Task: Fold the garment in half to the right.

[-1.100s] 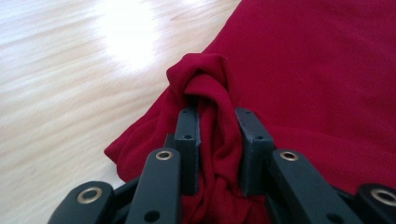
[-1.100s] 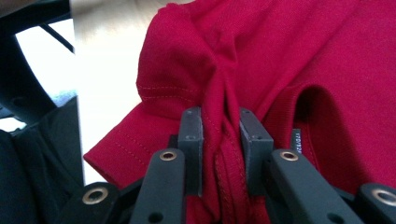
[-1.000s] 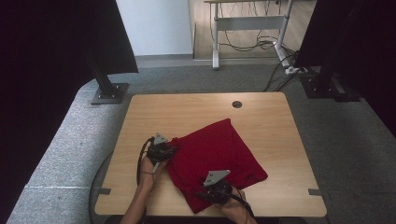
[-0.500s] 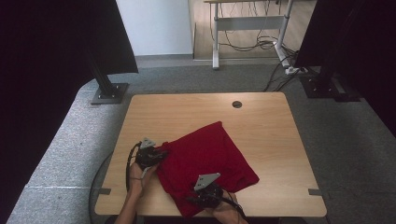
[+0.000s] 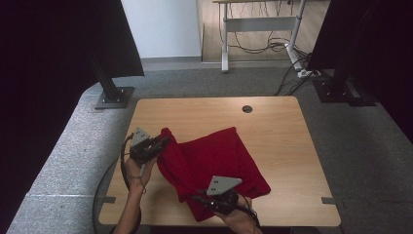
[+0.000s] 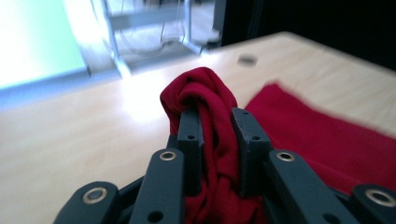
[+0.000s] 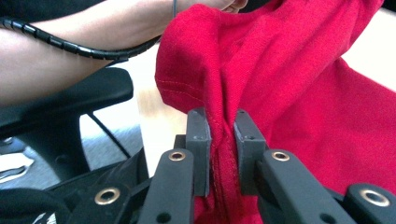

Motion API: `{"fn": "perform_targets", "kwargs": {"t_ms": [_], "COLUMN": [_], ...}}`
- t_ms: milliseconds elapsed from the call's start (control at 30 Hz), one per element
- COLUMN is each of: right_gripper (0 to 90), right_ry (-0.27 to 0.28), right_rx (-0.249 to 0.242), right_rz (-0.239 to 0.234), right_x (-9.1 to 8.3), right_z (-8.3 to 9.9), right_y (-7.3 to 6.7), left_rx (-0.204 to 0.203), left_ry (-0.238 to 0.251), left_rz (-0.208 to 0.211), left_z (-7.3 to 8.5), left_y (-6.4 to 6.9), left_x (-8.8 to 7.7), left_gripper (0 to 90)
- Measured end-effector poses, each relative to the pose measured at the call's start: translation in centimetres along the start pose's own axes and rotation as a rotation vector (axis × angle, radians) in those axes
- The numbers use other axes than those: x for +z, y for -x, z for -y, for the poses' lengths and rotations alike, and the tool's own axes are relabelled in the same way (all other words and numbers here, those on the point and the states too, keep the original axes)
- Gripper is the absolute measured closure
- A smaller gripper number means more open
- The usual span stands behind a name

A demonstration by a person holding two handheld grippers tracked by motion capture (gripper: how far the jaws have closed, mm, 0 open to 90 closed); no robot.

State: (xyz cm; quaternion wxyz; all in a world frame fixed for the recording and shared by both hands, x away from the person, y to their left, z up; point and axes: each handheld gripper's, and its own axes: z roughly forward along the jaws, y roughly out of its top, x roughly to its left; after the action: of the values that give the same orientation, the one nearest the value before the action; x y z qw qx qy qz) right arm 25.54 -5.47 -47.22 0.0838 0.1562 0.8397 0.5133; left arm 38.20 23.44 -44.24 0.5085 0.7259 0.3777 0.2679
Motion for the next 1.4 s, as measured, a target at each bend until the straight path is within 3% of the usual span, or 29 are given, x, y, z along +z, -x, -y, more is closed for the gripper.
{"fn": "perform_targets", "kwargs": {"t_ms": [100, 200, 300, 367, 433, 500, 633, 733, 833, 900, 1133, 1400], "right_gripper": [79.4, 79.4, 78.8, 78.1, 77.9, 77.9, 77.6, 77.5, 77.2, 77.3, 77.1, 75.9], "right_ry": [0.028, 0.034, 0.023, 0.010, -0.004, -0.041, -0.101, -0.141, -0.190, -0.220, -0.230, -0.244], "right_rx": [-0.010, -0.012, 0.000, 0.020, 0.044, 0.072, 0.102, 0.130, 0.144, 0.135, 0.134, 0.113], "right_rz": [0.034, 0.078, 0.127, 0.161, 0.180, 0.187, 0.192, 0.190, 0.178, 0.175, 0.128, 0.075], "right_x": [-2.0, -3.8, -5.1, -5.8, -6.1, -5.9, -5.1, -4.4, -3.5, -2.8, -1.4, 0.7], "right_z": [-0.7, -0.5, 0.5, 1.5, 2.7, 4.3, 6.7, 8.3, 9.4, 9.7, 9.5, 8.6], "right_y": [0.4, 1.3, 2.5, 3.4, 4.3, 5.3, 6.3, 6.8, 7.1, 7.0, 6.2, 4.8], "left_rx": [0.015, 0.040, 0.021, 0.012, 0.017, 0.045, 0.113, 0.136, 0.138, 0.119, 0.098, 0.058], "left_ry": [0.049, 0.079, 0.123, 0.118, 0.087, 0.015, -0.082, -0.152, -0.189, -0.187, -0.205, -0.213], "left_rz": [0.021, 0.041, 0.090, 0.106, 0.110, 0.101, 0.084, 0.074, 0.070, 0.076, 0.083, 0.071], "left_z": [-2.1, -3.0, -2.4, -1.5, -0.3, 1.1, 3.4, 4.8, 5.7, 6.1, 6.9, 8.5], "left_y": [1.0, 2.2, 2.8, 3.1, 3.5, 4.2, 5.0, 5.2, 5.1, 4.9, 4.3, 2.8], "left_x": [0.7, 2.6, 5.5, 7.6, 9.6, 11.7, 13.9, 14.9, 15.3, 15.2, 13.9, 10.3], "left_gripper": [74.8, 74.4, 73.5, 73.2, 73.1, 73.0, 72.2, 71.8, 71.3, 71.2, 71.3, 71.3]}}
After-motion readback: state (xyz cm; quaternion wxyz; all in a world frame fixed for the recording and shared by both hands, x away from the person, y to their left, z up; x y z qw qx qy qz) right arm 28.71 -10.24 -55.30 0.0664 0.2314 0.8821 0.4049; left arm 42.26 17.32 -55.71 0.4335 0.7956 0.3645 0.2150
